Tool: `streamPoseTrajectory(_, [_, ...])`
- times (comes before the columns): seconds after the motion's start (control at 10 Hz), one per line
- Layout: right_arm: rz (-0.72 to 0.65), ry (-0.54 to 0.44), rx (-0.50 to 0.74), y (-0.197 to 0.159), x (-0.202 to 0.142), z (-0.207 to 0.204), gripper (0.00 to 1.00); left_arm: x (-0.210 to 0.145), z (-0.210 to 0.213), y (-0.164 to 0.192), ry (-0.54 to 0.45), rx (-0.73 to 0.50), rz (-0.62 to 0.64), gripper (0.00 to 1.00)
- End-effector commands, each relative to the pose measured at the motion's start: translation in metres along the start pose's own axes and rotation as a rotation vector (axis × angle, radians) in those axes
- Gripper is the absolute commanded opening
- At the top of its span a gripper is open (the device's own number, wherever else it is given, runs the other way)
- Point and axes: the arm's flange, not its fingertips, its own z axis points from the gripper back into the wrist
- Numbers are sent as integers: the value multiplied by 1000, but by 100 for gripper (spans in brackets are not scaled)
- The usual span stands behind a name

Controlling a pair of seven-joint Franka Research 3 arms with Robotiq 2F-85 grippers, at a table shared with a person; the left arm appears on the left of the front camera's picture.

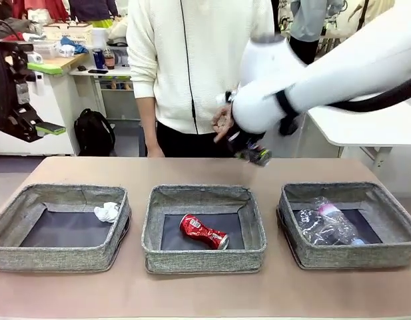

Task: Sort the waste into the appropriate baskets.
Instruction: Pick up the waste item pointed out by the person.

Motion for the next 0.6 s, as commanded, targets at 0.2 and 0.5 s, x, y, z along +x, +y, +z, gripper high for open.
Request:
streamPoseTrajectory(0.2, [-340,75,25,26,-47,134,0,-2,0,-3,3,-20,-3,100])
streamPoseTrajectory(0.5, [-254,94,48,30,-57,151,0,-2,0,-3,3,-20,-3,100])
